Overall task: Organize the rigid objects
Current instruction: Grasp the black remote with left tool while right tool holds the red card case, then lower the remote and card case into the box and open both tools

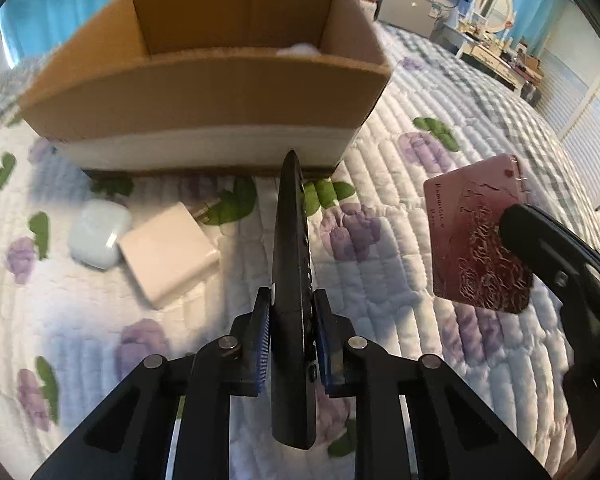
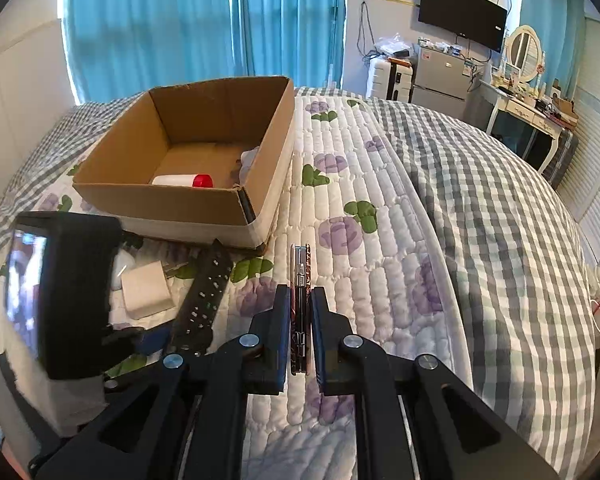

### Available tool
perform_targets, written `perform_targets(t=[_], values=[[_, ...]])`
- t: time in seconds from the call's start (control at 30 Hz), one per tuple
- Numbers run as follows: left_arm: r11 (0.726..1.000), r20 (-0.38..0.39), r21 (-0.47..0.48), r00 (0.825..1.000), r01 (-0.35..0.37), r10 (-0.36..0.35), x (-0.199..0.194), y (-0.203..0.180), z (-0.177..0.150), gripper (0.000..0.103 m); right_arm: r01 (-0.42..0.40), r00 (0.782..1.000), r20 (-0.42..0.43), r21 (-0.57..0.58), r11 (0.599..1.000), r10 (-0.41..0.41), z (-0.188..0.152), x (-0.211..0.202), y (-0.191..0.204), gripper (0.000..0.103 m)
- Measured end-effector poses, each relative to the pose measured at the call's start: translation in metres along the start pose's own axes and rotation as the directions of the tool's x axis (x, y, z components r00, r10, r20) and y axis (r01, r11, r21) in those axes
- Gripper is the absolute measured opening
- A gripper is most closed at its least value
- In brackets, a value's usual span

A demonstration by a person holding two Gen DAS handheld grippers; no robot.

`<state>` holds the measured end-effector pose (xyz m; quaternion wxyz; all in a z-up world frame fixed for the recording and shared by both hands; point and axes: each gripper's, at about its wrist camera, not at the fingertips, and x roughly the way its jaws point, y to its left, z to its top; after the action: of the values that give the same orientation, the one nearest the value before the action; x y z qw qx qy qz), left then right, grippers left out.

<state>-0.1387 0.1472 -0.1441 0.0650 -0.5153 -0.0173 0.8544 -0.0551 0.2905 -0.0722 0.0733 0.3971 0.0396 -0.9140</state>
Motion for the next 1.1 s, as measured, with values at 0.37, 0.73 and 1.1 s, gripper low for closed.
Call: perform_targets(t=[0.37,0.73,1.1], values=[[0.999,0.141,0.003,0.989,-0.051,0.051,-0.057,0.017,0.016,0.020,0.006,0.999,0.037,-0.001,1.000,-0.006,0.004,-0.032,0.013,0.009],[0.996,0.307,-0.024,0.948,-0.082,0.086,-0.154,0.051,0.022,0.020,0.021,0.993,0.119,-0.013,1.000,-0.019,0.027,-0.081,0.031,0.009],[0.990,0.387,-0.059,0.911,-0.130,0.143,-0.184,0.075,0.050,0.020,0.008,0.983,0.184,-0.036,0.999,-0.001,0.069,-0.093,0.054,0.009]])
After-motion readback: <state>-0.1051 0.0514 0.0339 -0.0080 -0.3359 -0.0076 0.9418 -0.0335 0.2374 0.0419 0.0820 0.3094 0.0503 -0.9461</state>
